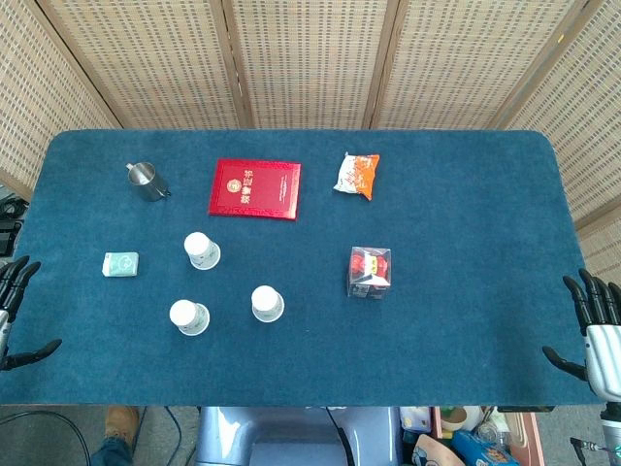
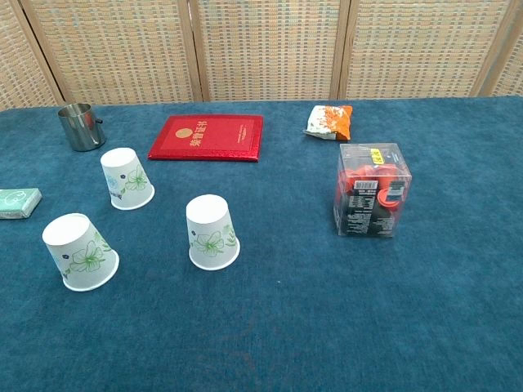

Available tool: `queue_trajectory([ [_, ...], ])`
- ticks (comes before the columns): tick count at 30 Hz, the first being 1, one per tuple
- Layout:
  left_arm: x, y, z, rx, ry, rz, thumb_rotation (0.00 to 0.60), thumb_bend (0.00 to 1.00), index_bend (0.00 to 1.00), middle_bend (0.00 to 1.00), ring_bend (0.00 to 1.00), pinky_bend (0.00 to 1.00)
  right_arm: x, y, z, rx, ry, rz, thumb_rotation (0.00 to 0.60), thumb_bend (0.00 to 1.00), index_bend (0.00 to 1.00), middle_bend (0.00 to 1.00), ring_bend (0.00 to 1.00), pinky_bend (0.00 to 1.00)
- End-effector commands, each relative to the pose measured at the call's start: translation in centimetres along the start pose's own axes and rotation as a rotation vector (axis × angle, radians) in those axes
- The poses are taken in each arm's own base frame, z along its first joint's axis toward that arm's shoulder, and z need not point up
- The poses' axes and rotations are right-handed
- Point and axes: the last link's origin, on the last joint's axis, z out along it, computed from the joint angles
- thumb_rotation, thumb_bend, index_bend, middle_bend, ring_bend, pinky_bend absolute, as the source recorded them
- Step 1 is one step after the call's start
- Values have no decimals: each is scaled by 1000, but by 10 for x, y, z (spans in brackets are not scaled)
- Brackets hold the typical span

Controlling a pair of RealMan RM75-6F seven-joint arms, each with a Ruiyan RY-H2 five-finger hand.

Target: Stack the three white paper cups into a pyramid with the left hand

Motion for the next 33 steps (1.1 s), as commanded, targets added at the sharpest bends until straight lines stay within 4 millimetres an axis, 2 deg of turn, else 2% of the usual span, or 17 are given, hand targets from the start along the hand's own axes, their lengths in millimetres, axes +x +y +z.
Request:
queue_trajectory([
  [1, 0, 1, -1, -8, 4, -1, 600, 28, 0, 0, 0, 0, 0, 0, 0, -4, -2, 2, 600, 0, 0, 0, 0, 0],
  [6, -2, 5, 2, -35, -6, -7, 600, 28, 0, 0, 0, 0, 2, 0, 0, -6, 2, 8, 600, 0, 0, 0, 0, 0],
  [12, -3, 41, 39, -222, -34, -20, 600, 28, 0, 0, 0, 0, 2, 1, 3, -10, -4, 16, 600, 0, 0, 0, 0, 0],
  [14, -8, 60, 54, -318, -62, -5, 600, 28, 0, 0, 0, 0, 2, 2, 4, -11, -5, 16, 600, 0, 0, 0, 0, 0],
  [16, -21, 73, 62, -381, -113, 7, 600, 28, 0, 0, 0, 0, 1, 2, 5, -15, -8, 16, 600, 0, 0, 0, 0, 0],
  [19, -30, 122, 93, -517, -183, 38, 600, 28, 0, 0, 0, 3, 1, 4, 6, -23, -11, 16, 600, 0, 0, 0, 0, 0],
  [22, -36, 138, 103, -544, -221, 46, 600, 28, 0, 0, 0, 27, 1, 5, 7, -26, -10, 16, 600, 0, 0, 0, 0, 0],
  [25, -53, 169, 119, -601, -267, 55, 600, 28, 0, 0, 1, 72, 0, 7, 8, -31, -12, 18, 600, 0, 0, 0, 0, 0],
  [27, -70, 196, 132, -642, -291, 50, 600, 28, 0, 1, 11, 97, 0, 9, 9, -39, -18, 21, 600, 0, 0, 0, 0, 0],
  [33, -97, 225, 153, -628, -319, 76, 600, 28, 16, 82, 92, 154, -1, 13, 11, -51, -24, 29, 600, 0, 0, 0, 0, 0],
])
